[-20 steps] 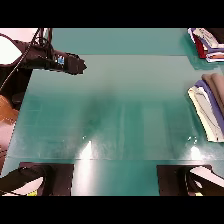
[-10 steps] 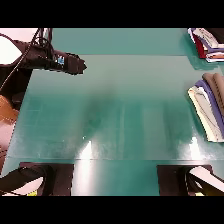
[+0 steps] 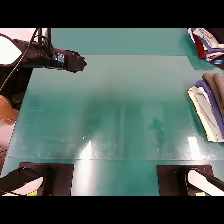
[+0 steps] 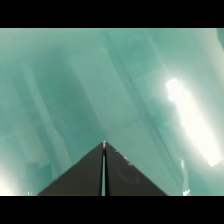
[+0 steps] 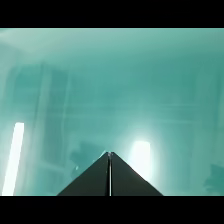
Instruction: Fold the shirts.
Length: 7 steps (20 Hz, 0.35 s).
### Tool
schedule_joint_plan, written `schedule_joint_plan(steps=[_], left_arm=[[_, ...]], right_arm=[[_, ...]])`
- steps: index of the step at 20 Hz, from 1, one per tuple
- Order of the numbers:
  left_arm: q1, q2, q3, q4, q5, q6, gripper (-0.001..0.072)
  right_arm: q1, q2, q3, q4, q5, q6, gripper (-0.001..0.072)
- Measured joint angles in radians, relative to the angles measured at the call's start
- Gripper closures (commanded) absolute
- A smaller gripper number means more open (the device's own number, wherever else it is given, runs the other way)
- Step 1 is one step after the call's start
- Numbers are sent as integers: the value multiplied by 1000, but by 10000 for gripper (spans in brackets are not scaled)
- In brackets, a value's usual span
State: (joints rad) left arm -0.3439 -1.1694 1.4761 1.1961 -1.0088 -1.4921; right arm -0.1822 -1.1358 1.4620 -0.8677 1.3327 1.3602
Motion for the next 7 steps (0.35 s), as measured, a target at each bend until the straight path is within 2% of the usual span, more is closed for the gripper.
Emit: schedule_joint_plan(steps=[7], left_arm=[[0, 0, 0, 0, 31, 0, 681]], right_arm=[[121, -15, 0, 1, -34, -21, 697]])
